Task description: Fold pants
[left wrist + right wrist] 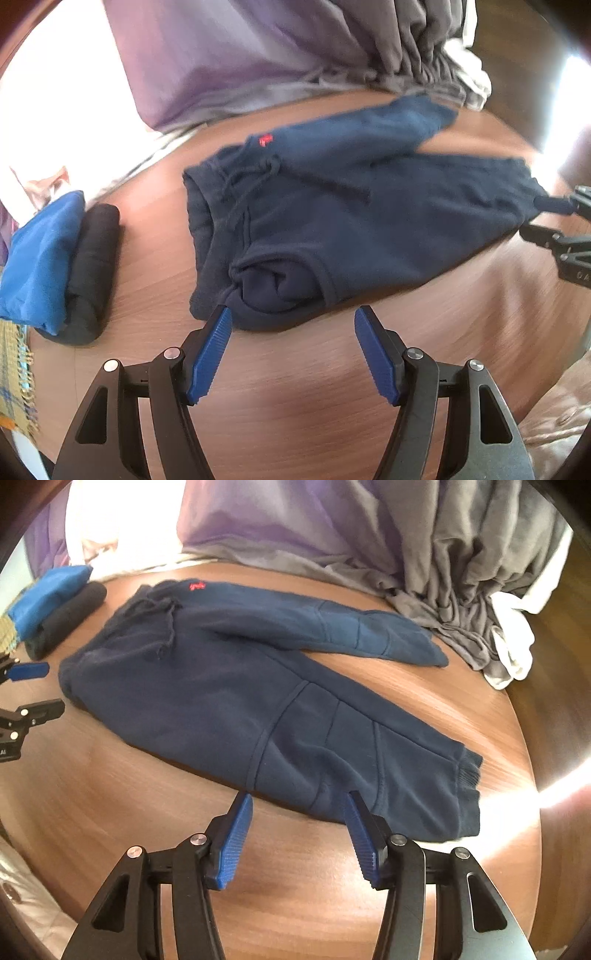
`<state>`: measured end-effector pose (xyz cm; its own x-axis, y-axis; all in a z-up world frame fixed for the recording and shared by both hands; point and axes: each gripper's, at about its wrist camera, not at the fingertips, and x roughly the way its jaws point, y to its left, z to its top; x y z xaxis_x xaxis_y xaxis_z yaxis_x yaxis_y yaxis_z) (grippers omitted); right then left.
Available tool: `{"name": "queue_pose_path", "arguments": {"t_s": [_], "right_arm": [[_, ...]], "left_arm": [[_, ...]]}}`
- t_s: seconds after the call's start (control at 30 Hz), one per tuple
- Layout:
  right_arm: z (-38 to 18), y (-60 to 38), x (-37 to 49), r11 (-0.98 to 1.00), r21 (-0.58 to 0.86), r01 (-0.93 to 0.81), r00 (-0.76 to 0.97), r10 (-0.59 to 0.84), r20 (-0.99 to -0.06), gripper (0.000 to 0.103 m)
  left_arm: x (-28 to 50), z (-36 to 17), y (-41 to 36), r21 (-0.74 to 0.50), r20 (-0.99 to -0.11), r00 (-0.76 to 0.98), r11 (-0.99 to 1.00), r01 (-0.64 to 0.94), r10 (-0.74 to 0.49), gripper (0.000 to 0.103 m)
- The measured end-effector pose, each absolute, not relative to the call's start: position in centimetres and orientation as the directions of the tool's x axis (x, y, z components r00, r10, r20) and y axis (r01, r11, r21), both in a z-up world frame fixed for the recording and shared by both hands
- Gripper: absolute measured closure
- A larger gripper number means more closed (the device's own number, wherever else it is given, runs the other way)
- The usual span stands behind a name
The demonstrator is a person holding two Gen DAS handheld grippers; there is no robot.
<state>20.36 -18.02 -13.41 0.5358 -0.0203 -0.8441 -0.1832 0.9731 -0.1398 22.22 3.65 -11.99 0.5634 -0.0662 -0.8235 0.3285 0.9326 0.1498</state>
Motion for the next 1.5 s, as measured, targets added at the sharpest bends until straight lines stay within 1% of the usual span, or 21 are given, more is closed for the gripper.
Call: {"name": "queue_pose_path", "arguments": {"t_s": [0.1,0.27,0.67,0.77,0.9,1.3,1.5], "right_arm": [[-12.5,-19.0,19.8,0.981,-0.135,-0.139,0.566,-0.034,-0.824,0.051],[-11.3,-21.2,18.9,0.993,-0.101,-0.06,0.6,-0.045,-0.799,0.051],[-10.4,-27.5,18.5,0.992,-0.076,0.104,0.636,-0.125,-0.762,0.051],[-11.1,-30.0,19.0,0.987,-0.035,0.157,0.624,-0.126,-0.771,0.051],[-12.5,-32.4,19.5,0.983,0.008,0.185,0.602,-0.107,-0.791,0.051],[-15.2,-35.1,20.7,0.973,0.109,0.205,0.557,-0.024,-0.83,0.051],[-15.8,-35.0,21.4,0.973,0.118,0.196,0.544,-0.008,-0.839,0.051]], "left_arm": [[21.5,-10.6,2.9,0.149,-0.789,0.609,0.935,0.322,-0.084,0.035],[21.4,-9.4,1.2,0.123,-0.755,0.643,0.935,0.333,-0.13,0.035],[22.8,-9.7,-5.1,0.116,-0.718,0.675,0.928,0.354,-0.168,0.035],[23.2,-10.3,-6.8,0.123,-0.72,0.672,0.92,0.371,-0.175,0.035],[23.8,-11.4,-8.8,0.127,-0.734,0.656,0.912,0.389,-0.177,0.035],[25.9,-14.0,-11.3,0.126,-0.785,0.598,0.905,0.406,-0.159,0.035],[26.3,-14.7,-11.0,0.121,-0.802,0.578,0.907,0.403,-0.15,0.035]]}}
